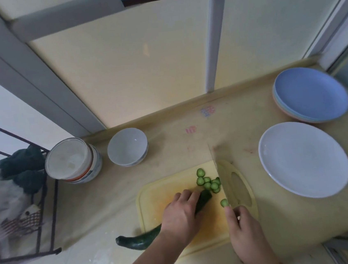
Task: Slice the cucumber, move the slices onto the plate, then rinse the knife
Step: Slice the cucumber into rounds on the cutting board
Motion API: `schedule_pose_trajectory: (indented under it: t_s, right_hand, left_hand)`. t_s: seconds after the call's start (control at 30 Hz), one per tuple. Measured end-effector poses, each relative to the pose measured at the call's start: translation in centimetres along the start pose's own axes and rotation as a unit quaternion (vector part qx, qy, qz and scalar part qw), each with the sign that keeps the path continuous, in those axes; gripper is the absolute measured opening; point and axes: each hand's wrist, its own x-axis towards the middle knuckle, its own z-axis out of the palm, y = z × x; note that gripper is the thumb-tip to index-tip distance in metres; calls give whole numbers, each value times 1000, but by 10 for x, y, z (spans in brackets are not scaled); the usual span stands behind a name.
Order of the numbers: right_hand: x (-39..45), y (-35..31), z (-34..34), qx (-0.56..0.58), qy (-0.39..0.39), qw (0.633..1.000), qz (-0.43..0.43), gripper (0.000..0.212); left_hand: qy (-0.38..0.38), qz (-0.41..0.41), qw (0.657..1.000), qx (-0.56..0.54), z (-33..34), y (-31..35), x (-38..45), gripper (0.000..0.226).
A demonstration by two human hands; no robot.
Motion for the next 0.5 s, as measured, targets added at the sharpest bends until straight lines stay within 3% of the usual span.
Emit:
schedule_pose_trajectory:
  t_s: [0.13, 0.2, 0.33, 0.5]
  right_hand:
    - [9, 1, -34, 16, -51, 998, -13, 33]
    - [15, 11, -69, -60, -70, 993, -68, 34]
    - [37, 32, -133, -318, -40, 924, -207, 41]
    - [58, 58, -158, -429, -57, 854, -290, 56]
  left_hand:
    - [1, 18, 1000, -11, 3, -9, -8, 49]
    - [8, 34, 999, -21, 4, -12, -15, 46]
    - [13, 94, 995, -25, 8, -18, -30, 47]
    - [29, 162, 986, 3, 15, -22, -43, 49]
